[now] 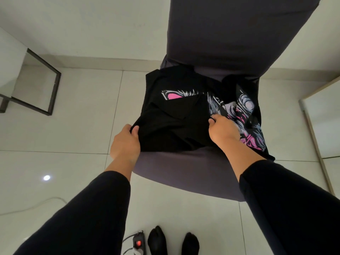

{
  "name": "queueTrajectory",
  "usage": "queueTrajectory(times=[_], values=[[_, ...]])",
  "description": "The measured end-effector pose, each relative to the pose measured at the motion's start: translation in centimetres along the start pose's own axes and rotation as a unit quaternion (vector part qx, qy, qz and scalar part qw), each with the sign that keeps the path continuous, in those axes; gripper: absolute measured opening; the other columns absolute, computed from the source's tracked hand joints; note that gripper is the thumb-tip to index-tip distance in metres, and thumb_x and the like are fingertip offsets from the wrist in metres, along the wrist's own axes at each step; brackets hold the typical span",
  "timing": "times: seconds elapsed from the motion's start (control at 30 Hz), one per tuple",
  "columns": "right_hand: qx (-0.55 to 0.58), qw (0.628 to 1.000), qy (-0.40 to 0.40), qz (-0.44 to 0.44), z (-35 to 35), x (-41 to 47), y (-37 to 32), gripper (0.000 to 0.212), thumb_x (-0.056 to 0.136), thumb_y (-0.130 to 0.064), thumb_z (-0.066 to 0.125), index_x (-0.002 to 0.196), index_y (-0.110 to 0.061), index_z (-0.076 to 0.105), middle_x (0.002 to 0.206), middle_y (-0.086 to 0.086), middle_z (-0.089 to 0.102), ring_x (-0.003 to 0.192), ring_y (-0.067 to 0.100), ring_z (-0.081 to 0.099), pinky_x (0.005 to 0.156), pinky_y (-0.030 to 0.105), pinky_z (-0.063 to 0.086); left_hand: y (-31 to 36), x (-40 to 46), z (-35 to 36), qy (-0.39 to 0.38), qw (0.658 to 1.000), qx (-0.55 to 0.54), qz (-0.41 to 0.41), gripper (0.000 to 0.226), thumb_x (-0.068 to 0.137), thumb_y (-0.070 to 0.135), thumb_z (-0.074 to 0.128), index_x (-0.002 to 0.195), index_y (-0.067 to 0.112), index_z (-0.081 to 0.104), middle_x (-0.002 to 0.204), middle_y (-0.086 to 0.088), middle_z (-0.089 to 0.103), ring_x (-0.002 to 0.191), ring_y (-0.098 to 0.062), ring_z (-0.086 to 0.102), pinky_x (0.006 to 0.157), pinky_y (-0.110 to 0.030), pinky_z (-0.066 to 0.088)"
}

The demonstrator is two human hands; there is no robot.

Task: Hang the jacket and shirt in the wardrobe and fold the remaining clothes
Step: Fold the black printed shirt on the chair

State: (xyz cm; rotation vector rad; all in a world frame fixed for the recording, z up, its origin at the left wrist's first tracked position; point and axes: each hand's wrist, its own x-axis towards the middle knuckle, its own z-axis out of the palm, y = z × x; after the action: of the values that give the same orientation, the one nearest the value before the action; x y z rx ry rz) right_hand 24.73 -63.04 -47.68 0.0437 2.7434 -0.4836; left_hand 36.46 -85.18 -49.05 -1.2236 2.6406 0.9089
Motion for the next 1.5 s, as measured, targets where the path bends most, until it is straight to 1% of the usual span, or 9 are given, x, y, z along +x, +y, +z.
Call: queueTrajectory(times=[0.27, 0.43, 0.57, 0.8, 0.9, 1.0, 1.13, 1.37, 1.5], values=[[-0.209, 0.976, -0.023, -0.055, 1.8, -2.9, 1.2, 0.032, 0.104, -0.029, 0.029, 0.127, -0.013, 0.043, 0.107, 0.015, 0.062, 0.098, 0.033, 0.06, 0.066, 0.035, 0.039, -5.1, -3.2, 0.4, -0.081, 0.988, 0.131, -0.014, 0.037, 0.1, 0.044, 0.03, 0.106, 0.013, 0.05, 0.081, -0.005, 0.057, 0.071, -0.022, 0.054, 0.052, -0.029, 0.032], [-0.208, 0.975, 0.046, -0.059, 2.6, -2.9, 0.2, 0.035, 0.098, -0.031, 0.036, 0.121, -0.01, 0.053, 0.11, 0.012, 0.063, 0.103, 0.031, 0.057, 0.077, 0.038, 0.043, -2.9, -2.9, 0.7, -0.003, 0.996, 0.091, 0.017, 0.028, 0.096, 0.034, 0.047, 0.118, 0.017, 0.043, 0.109, -0.003, 0.051, 0.089, -0.02, 0.053, 0.063, -0.03, 0.039], [-0.091, 0.995, 0.041, -0.023, 3.1, -0.8, -0.9, 0.035, 0.097, -0.031, 0.042, 0.116, -0.007, 0.059, 0.111, 0.013, 0.064, 0.106, 0.031, 0.058, 0.087, 0.041, 0.047, -0.3, -1.4, 1.4, 0.05, 0.989, 0.073, 0.118, 0.035, 0.09, 0.028, 0.059, 0.122, 0.022, 0.045, 0.122, -0.003, 0.042, 0.105, -0.021, 0.05, 0.079, -0.032, 0.046], [0.124, 0.99, -0.019, 0.068, 2.3, 2.8, -2.0, 0.021, 0.095, -0.024, 0.054, 0.096, -0.007, 0.066, 0.077, 0.007, 0.059, 0.077, 0.024, 0.059, 0.066, 0.027, 0.042, 3.8, 1.4, 3.8, -0.01, 0.982, 0.031, 0.187, 0.025, 0.091, 0.028, 0.06, 0.116, 0.029, 0.057, 0.129, 0.006, 0.035, 0.091, -0.014, 0.055, 0.075, -0.03, 0.053], [0.101, 0.991, -0.045, 0.07, 2.1, 3.9, -2.1, 0.028, 0.093, -0.027, 0.059, 0.112, -0.008, 0.065, 0.091, 0.01, 0.063, 0.094, 0.026, 0.065, 0.069, 0.027, 0.042, 4.4, 2.6, 4.6, 0.001, 0.989, -0.022, 0.147, 0.009, 0.094, 0.026, 0.054, 0.096, 0.028, 0.063, 0.119, 0.007, 0.044, 0.088, -0.013, 0.054, 0.074, -0.029, 0.047], [0.165, 0.983, -0.021, 0.08, 1.9, 4.6, -2.7, 0.028, 0.094, -0.021, 0.055, 0.12, -0.01, 0.059, 0.106, 0.01, 0.067, 0.094, 0.025, 0.066, 0.075, 0.028, 0.051, 4.9, 4.2, 4.4, 0.041, 0.969, -0.242, 0.041, 0.017, 0.097, 0.017, 0.043, 0.086, 0.025, 0.054, 0.095, 0.004, 0.058, 0.081, -0.017, 0.062, 0.075, -0.038, 0.054], [0.352, 0.932, -0.003, 0.092, 2.0, 4.4, -4.4, 0.025, 0.095, -0.001, 0.042, 0.114, -0.015, 0.05, 0.09, 0.013, 0.069, 0.054, 0.013, 0.061, 0.035, 0.014, 0.04, 5.3, 5.5, 2.6, 0.053, 0.933, -0.355, -0.022, 0.014, 0.1, 0.014, 0.032, 0.1, 0.021, 0.044, 0.099, 0.0, 0.061, 0.091, -0.019, 0.061, 0.087, -0.045, 0.054], [0.338, 0.941, -0.019, 0.011, 1.9, 0.8, -4.0, 0.006, 0.093, -0.022, 0.053, 0.098, -0.021, 0.057, 0.085, -0.003, 0.072, 0.085, 0.017, 0.07, 0.083, 0.037, 0.055, 4.0, 1.8, 0.5, -0.026, 0.882, -0.46, -0.104, 0.016, 0.1, 0.014, 0.03, 0.109, 0.017, 0.044, 0.121, -0.008, 0.049, 0.108, -0.022, 0.055, 0.081, -0.034, 0.058], [0.262, 0.96, -0.025, -0.094, 1.6, -3.2, -2.7, 0.012, 0.092, -0.012, 0.052, 0.097, -0.02, 0.059, 0.087, -0.001, 0.069, 0.078, 0.017, 0.065, 0.072, 0.032, 0.053, 2.2, -1.8, -0.2, 0.0, 0.925, -0.373, -0.065, 0.023, 0.094, 0.009, 0.029, 0.099, 0.015, 0.05, 0.093, 0.001, 0.054, 0.09, -0.016, 0.054, 0.078, -0.031, 0.053]])
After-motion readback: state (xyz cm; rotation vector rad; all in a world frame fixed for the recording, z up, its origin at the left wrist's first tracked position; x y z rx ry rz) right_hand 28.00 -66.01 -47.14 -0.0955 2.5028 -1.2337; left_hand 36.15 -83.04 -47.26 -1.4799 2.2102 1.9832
